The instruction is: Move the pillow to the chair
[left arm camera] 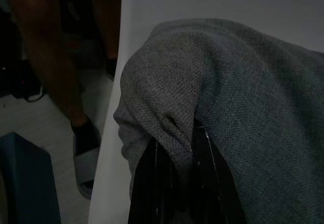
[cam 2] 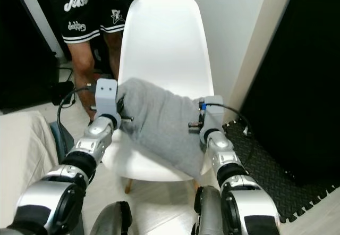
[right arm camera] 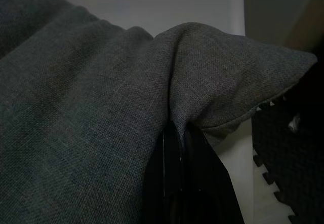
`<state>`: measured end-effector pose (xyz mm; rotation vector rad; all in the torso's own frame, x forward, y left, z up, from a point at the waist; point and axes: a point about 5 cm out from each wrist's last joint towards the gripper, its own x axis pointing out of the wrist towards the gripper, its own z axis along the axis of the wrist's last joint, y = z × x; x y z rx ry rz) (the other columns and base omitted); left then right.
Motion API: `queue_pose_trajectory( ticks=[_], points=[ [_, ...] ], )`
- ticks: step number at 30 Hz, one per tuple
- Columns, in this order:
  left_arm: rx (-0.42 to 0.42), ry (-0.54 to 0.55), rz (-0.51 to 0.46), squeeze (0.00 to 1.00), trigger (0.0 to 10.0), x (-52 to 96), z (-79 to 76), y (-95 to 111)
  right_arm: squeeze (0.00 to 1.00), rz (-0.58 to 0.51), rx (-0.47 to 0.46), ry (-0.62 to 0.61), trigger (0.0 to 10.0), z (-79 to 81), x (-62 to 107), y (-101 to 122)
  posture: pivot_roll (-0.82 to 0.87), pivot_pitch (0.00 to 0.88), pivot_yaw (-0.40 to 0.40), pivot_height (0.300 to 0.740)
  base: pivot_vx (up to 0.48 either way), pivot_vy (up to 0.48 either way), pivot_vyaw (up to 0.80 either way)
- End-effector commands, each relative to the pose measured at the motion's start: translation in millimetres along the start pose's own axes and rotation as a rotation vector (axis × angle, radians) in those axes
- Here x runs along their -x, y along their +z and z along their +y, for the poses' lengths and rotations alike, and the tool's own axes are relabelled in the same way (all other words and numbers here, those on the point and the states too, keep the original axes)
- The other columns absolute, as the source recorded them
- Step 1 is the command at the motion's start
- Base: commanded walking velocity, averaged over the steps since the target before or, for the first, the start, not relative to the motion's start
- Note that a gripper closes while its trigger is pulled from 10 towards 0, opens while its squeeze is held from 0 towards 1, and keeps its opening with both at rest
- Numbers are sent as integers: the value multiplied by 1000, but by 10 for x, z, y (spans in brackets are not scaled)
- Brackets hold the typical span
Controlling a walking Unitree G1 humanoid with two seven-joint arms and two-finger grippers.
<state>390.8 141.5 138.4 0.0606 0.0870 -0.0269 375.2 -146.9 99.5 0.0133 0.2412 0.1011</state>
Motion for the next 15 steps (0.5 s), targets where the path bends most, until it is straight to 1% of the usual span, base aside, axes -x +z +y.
queue_pose_trajectory(
  ticks=[1,5,6,7,8,10,15],
  points=[
    [-26,-29,-7,0,10000,-16,-63,35,0,-28,-21,25,10000,72,-27,75,-31,226,-10,582,0,0,0],
    [-13,-42,-3,0,10000,-19,-89,36,0,-32,-32,23,10000,55,-32,96,-26,228,-8,582,0,0,0],
    [9,-54,1,0,10000,-20,-100,29,47,-38,-44,29,10000,56,-35,105,-25,228,-5,582,0,0,0],
    [9,-54,1,0,10000,-20,-100,29,47,-38,-44,29,10000,56,-35,105,-25,228,-5,582,0,0,0],
    [40,-68,0,1000,10000,-18,-112,23,1000,-44,-46,33,10000,53,-36,115,-26,227,-4,582,0,0,0],
    [68,-102,8,1000,10000,-17,-138,8,1000,-43,-24,25,10000,39,-38,120,-25,219,-3,582,0,0,0],
    [61,-117,12,1000,10000,-16,-147,0,1000,-35,-8,15,10000,11,-33,105,-25,212,-6,582,0,0,0]
  ],
)
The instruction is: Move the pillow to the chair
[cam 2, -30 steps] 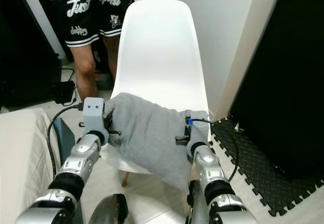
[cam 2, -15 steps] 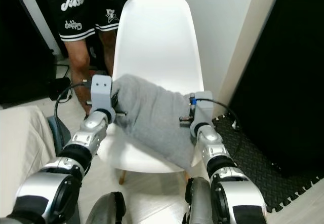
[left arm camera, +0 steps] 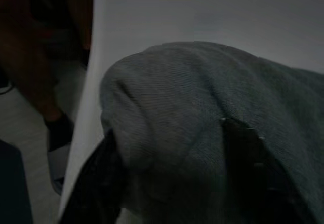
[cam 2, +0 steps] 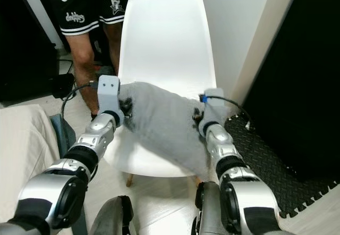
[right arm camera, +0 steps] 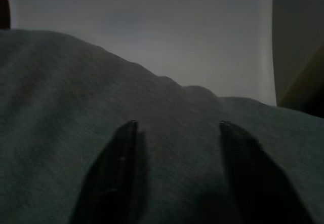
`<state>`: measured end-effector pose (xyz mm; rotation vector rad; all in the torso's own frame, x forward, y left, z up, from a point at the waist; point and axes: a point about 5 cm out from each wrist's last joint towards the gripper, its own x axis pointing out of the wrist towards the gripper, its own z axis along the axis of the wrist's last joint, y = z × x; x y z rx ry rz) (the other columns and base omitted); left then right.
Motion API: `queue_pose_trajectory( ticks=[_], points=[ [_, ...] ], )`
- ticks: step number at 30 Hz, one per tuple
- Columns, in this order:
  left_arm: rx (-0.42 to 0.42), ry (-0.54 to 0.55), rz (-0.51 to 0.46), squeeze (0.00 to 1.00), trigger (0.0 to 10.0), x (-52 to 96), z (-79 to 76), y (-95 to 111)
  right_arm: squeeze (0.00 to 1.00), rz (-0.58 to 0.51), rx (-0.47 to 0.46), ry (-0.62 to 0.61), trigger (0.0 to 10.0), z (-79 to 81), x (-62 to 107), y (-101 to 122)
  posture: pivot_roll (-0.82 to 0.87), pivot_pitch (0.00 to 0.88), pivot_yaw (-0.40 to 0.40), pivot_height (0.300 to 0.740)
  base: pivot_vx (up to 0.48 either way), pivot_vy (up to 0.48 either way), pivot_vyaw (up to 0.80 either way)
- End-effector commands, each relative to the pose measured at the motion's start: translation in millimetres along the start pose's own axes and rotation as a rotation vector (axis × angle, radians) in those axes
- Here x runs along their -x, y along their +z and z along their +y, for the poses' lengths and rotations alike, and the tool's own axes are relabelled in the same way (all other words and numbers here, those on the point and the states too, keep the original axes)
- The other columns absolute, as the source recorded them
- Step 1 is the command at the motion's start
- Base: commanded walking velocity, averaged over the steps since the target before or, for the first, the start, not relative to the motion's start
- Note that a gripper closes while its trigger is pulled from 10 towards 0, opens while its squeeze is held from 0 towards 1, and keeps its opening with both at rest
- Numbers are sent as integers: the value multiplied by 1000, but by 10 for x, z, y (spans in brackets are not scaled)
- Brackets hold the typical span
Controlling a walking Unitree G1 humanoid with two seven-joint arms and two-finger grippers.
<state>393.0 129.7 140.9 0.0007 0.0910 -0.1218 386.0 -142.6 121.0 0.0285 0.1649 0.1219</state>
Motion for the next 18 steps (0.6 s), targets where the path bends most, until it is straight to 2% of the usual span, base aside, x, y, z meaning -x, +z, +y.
queue_pose_trajectory(
  ticks=[1,4,5,8,9,10,11,12,14,15,16,18],
  points=[
    [6,-19,11,1000,10000,5,-26,-37,1000,46,7,-7,10000,-35,37,-135,-29,208,-9,582,0,0,0],
    [8,-17,11,1000,10000,31,26,-78,1000,76,48,-5,10000,-83,68,-209,-30,198,-16,582,0,0,0],
    [9,-6,18,1000,10000,75,119,-149,1000,119,90,-27,10000,-184,121,-319,-28,189,-22,582,0,0,0],
    [11,1,22,1000,10000,96,164,-181,1000,139,105,-43,10000,-235,148,-367,-28,189,-22,582,0,0,0],
    [10,18,30,1000,10000,130,239,-229,910,160,113,-67,10000,-326,195,-437,-24,183,-29,582,0,0,0],
    [7,35,39,1000,10000,170,320,-282,0,184,117,-95,10000,-434,255,-516,-19,176,-35,582,0,0,0],
    [2,56,53,1000,10000,245,442,-374,0,217,119,-143,10000,-625,370,-641,-15,167,-40,582,0,0,0],
    [2,56,53,1000,10000,245,442,-374,0,217,119,-143,10000,-625,370,-641,-15,167,-40,582,0,0,0],
    [14,64,55,1000,10000,311,514,-447,0,236,139,-175,10000,-767,469,-730,-15,160,-46,582,0,0,0],
    [14,64,55,1000,10000,311,514,-447,0,236,139,-175,10000,-767,469,-730,-15,160,-46,582,0,0,0],
    [22,74,56,1000,10000,391,558,-543,0,266,161,-192,10000,-909,603,-854,-12,152,-49,582,0,0,0],
    [29,79,58,1000,10000,426,566,-589,0,283,166,-194,10000,-956,661,-913,-14,145,-48,582,0,0,0]
  ],
)
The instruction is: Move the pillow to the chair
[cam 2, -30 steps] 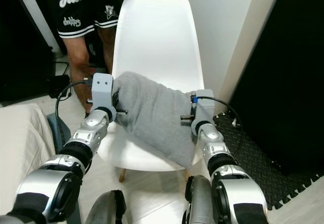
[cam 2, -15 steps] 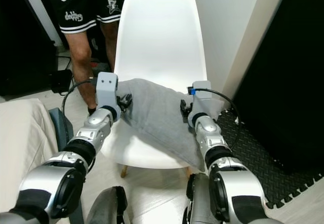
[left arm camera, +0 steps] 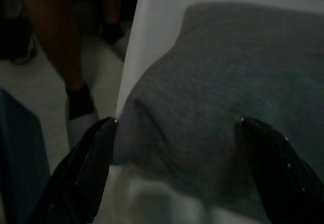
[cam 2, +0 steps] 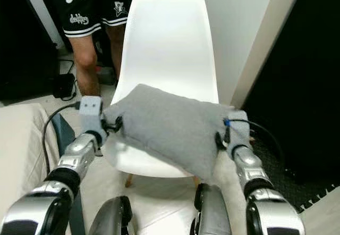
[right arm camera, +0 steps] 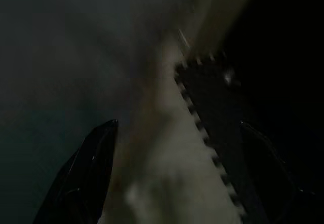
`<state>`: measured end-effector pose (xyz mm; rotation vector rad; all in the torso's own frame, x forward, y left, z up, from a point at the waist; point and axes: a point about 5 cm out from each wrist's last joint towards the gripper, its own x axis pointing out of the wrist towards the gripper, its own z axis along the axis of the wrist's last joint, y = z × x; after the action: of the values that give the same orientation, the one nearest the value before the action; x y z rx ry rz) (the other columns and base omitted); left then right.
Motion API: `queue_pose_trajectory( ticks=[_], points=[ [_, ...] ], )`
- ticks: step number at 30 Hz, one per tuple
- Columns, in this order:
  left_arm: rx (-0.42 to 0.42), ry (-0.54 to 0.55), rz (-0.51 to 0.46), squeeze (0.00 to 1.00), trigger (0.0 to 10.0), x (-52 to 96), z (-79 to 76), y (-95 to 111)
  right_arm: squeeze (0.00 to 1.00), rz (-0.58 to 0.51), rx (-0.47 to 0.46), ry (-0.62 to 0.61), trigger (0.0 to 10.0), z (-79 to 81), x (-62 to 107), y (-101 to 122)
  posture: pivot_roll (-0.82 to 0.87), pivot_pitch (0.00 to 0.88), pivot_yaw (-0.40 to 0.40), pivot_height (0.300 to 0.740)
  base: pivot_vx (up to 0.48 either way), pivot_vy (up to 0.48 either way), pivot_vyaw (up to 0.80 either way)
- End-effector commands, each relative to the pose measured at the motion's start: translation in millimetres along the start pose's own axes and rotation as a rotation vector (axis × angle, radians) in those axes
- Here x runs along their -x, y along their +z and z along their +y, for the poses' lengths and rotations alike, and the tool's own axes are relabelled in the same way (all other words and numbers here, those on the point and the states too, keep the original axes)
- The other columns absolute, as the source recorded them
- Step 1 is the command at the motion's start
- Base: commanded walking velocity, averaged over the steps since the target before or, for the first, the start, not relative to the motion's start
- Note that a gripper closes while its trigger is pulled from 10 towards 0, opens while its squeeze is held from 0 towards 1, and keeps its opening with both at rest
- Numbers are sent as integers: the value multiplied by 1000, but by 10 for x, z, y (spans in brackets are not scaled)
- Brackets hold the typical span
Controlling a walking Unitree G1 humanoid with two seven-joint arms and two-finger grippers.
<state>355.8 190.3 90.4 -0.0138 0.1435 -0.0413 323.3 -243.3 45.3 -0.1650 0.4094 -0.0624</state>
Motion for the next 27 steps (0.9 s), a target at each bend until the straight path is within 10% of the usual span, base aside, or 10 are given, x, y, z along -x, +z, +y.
queue_pose_trajectory(
  ticks=[1,5,11,13,19,27],
  points=[
    [15,6,11,1000,10000,69,7,-115,0,38,12,10,10000,-35,62,-174,-16,140,-45,582,0,0,0],
    [14,12,9,1000,10000,122,-14,-177,0,-1,-5,-20,10000,-85,87,-173,-23,133,-36,582,0,0,0],
    [108,128,-93,933,10000,168,153,16,0,-237,-348,-133,10000,-168,38,267,-34,110,-21,582,0,0,0],
    [120,157,-179,35,10000,166,184,205,0,-308,-414,-73,10000,-24,16,430,-23,91,-29,582,0,0,0],
    [19,145,-241,0,10000,96,45,427,0,-355,-429,130,10000,477,2,657,-16,59,-42,582,0,0,0],
    [-54,6,-280,0,10000,179,-373,441,0,-381,-346,165,10000,707,21,736,-20,36,-52,582,0,0,0]
  ],
)
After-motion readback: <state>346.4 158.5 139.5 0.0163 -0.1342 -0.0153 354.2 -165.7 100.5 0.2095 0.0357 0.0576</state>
